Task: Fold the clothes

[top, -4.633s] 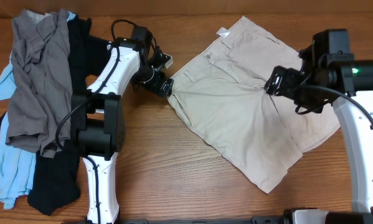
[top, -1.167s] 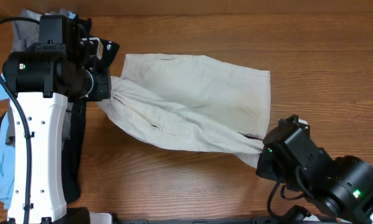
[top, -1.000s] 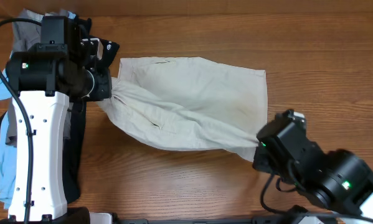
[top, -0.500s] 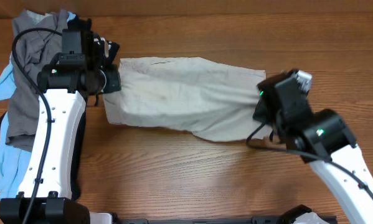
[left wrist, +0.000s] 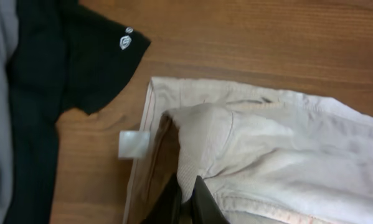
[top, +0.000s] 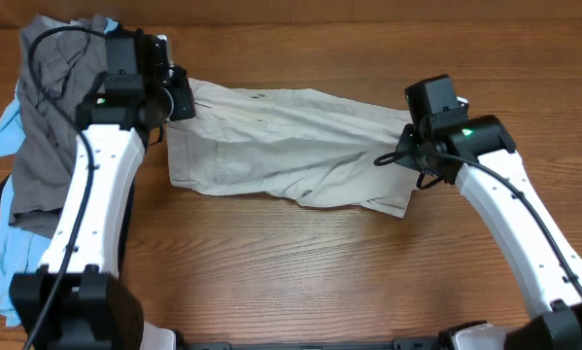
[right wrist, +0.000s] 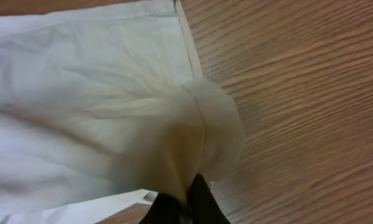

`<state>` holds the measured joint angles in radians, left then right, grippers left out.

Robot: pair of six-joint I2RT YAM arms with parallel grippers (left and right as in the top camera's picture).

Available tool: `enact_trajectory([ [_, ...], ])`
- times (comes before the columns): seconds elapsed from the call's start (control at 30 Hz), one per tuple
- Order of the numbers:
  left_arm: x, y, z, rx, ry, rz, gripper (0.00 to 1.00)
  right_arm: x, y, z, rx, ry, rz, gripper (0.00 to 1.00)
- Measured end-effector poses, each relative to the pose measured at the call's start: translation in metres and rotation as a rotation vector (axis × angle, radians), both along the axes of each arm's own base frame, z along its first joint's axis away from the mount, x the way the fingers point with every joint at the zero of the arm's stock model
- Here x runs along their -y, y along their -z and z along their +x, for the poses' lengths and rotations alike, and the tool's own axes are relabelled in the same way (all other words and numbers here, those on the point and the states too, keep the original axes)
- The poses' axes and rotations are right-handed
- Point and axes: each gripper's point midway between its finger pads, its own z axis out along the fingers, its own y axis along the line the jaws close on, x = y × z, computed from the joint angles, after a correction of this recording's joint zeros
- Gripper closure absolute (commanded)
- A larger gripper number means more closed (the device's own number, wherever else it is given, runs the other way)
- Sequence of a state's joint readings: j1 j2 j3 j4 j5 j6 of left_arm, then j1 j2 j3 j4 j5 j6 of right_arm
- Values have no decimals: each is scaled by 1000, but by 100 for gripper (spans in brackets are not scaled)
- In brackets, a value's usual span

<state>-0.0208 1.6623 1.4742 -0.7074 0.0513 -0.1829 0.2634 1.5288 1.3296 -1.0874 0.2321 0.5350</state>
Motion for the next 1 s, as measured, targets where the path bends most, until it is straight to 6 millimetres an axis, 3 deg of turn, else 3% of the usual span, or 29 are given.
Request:
enact_trajectory([
  [0.27,26,38,56,83,34,26,92,10,26,24,-16,37,8,96],
  [0.3,30,44,68,109,38,28,83,13,33,28,-25,45,6,96],
  [0.33,34,49,74,121,42,28,65,14,39,34,-25,50,7,86],
  [0.37,37,54,83,145,43,29,41,15,45,39,-25,52,7,65],
  [0.4,40,59,88,153,45,30,26,14,51,43,-27,49,8,53],
  [0.47,41,69,96,163,43,33,11,14,59,54,-12,42,9,27],
  [0.5,41,76,98,157,42,34,3,13,63,58,-11,37,9,24],
  [0.63,37,101,92,86,29,51,0,9,67,60,-19,-1,17,16],
  [0.8,30,118,55,-106,28,80,0,-1,48,57,-57,-79,47,13],
  [0.9,21,112,24,-222,47,96,0,-13,34,56,-59,-167,85,12],
  [1.0,13,102,16,-243,61,95,0,-17,34,48,-90,-209,101,12],
])
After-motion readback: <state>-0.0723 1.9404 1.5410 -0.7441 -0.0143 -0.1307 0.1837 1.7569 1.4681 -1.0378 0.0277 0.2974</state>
